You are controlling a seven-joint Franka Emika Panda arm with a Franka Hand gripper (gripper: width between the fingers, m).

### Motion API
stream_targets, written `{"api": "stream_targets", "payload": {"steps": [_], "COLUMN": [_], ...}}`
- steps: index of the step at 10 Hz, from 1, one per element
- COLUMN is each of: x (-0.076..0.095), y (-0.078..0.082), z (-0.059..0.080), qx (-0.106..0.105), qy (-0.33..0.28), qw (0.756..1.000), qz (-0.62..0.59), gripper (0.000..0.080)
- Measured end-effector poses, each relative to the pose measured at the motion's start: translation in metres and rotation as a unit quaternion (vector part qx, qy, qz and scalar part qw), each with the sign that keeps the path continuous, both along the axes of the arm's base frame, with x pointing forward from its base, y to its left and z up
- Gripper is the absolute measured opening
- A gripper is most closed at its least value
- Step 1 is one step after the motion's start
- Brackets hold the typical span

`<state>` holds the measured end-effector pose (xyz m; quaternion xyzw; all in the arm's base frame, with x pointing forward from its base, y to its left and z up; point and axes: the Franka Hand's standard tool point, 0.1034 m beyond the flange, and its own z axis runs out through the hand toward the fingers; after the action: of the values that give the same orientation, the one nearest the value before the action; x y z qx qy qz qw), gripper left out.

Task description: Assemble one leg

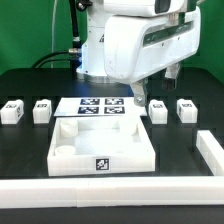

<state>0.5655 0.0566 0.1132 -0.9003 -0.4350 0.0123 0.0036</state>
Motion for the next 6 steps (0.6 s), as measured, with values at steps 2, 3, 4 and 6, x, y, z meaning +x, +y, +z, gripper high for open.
{"api": "stream_targets", "payload": {"steps": [2, 3, 4, 6], "x": [0.0, 0.0, -0.0001, -0.0002], "y": [0.0, 0.0, 0.0, 0.0], "z": [0.0, 0.0, -0.0002, -0.0004], "qx": [0.0, 0.0, 0.0, 0.0], "qy": [0.0, 0.0, 0.0, 0.0], "qw": [1.0, 1.0, 1.0, 1.0], "qz": [0.0, 0.0, 0.0, 0.0], "gripper": [0.065, 0.065, 0.065, 0.065]}}
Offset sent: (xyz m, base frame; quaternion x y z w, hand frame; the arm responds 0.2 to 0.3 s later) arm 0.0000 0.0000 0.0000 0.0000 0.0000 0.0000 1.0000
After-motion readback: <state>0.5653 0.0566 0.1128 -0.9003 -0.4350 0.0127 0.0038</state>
